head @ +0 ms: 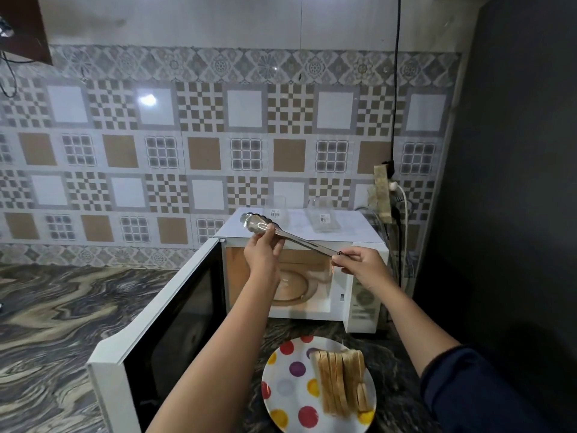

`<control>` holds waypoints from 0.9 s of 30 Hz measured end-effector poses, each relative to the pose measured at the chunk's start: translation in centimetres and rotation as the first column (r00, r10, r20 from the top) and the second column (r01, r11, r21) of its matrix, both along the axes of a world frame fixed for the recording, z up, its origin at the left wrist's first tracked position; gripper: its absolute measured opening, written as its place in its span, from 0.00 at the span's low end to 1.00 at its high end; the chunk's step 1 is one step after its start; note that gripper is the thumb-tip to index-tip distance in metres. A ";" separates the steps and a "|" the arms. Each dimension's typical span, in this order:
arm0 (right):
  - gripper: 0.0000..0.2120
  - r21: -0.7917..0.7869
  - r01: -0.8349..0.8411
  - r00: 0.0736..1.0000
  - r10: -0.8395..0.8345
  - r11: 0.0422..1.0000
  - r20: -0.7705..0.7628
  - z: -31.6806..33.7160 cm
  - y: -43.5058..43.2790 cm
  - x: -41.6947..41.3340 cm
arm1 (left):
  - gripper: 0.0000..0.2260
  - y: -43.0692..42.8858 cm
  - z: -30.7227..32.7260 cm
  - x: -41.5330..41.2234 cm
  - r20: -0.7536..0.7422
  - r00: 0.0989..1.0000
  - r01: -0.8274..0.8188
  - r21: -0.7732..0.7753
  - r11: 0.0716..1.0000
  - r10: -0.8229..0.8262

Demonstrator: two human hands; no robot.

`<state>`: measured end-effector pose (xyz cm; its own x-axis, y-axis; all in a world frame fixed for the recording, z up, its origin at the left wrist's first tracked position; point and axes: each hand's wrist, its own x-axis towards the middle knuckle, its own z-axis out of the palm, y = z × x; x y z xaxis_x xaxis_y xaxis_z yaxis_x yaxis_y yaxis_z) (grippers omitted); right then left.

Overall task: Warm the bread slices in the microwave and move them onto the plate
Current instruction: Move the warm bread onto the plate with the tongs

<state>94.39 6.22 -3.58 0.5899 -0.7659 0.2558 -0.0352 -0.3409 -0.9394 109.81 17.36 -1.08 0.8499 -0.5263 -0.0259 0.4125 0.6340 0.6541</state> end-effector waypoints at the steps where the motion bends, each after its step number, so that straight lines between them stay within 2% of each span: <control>1: 0.13 -0.087 0.023 0.998 -0.028 0.996 -0.055 0.1 0.2 0.0 | 0.04 0.0 0.0 0.0 0.010 1.000 0.000 -0.002 1.000 0.000; 5: 0.14 -0.350 -0.025 0.966 -0.067 0.936 -0.248 0.8 0.8 -0.1 | 0.02 0.1 -0.3 0.5 0.034 0.999 0.028 -0.011 1.000 -0.028; 9: 0.15 -0.474 -0.146 0.896 -0.087 0.868 -0.435 1.8 1.6 0.4 | 0.02 -0.3 -0.7 0.1 0.089 0.990 0.113 0.015 0.994 -0.114; 12: 0.11 -0.435 -0.197 0.909 -0.002 0.878 -0.416 2.6 2.7 1.2 | 0.01 -0.7 -0.8 -1.0 0.119 0.978 0.171 0.035 0.985 -0.174; 15: 0.11 -0.379 -0.205 0.920 0.045 0.902 -0.389 2.8 3.1 1.4 | 0.05 -0.4 -0.8 -1.5 0.165 0.954 0.247 0.045 0.968 -0.251; 18: 0.11 -0.358 -0.237 0.908 0.075 0.903 -0.412 3.1 2.6 0.6 | 0.03 0.2 -0.7 -1.3 0.233 0.919 0.303 0.093 0.948 -0.317; 24: 0.09 -0.336 -0.275 0.907 0.127 0.901 -0.402 3.5 2.3 -1.3 | 0.06 0.6 -0.7 -0.9 0.266 0.902 0.318 0.122 0.940 -0.340; 27: 0.09 -0.348 -0.272 0.915 0.129 0.897 -0.383 2.8 2.6 -1.3 | 0.04 0.6 -1.1 -1.8 0.292 0.882 0.339 0.150 0.929 -0.369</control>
<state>93.06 8.80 -0.78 0.8242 -0.5034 0.2592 -0.2204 -0.7070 -0.6720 108.04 17.98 -2.22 0.5798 -0.8019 0.1444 0.3658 0.4145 0.8333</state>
